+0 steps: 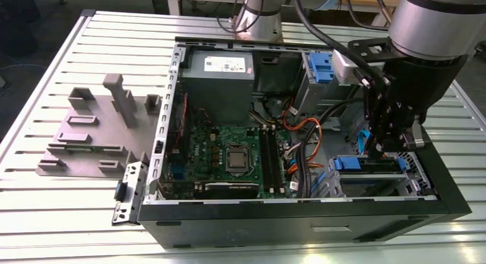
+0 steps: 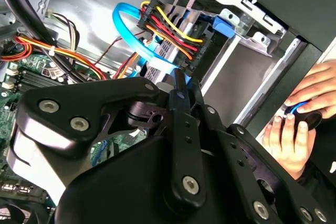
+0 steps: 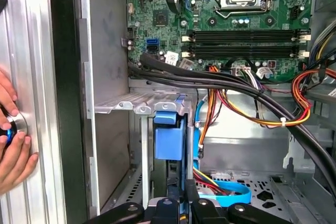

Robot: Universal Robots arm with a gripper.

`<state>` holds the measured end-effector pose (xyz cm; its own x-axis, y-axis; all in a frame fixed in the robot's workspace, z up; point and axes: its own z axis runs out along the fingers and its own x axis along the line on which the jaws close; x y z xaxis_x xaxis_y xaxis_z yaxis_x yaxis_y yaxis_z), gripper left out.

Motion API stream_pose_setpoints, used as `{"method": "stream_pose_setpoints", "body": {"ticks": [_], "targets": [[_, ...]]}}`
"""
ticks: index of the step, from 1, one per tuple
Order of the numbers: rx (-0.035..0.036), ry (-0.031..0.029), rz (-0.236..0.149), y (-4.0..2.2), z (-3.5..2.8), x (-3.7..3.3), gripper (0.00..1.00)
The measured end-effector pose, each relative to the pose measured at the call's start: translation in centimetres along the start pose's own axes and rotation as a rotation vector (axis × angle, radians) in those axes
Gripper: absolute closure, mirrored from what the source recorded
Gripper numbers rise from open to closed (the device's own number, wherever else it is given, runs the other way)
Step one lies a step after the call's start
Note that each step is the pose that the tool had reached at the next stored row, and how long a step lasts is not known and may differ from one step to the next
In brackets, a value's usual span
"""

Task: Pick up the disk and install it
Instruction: 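Insert the second disk wire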

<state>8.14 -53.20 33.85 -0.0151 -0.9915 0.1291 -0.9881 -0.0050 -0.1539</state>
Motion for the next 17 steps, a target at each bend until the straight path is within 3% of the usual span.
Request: {"method": "stream_pose_setpoints", "body": {"ticks": [4, 7, 12, 17], "targets": [[0.0059, -0.0161, 0.003, 0.05, 0.16, 0.54, 0.84], [0.0102, -0.0326, 0.006, 0.16, 0.24, 0.91, 0.84], [0.0161, -0.0660, 0.012, 0.35, 0.37, 1.35, 0.84], [0.0208, -0.1052, 0.019, 0.43, 0.47, 1.83, 0.84]]}}
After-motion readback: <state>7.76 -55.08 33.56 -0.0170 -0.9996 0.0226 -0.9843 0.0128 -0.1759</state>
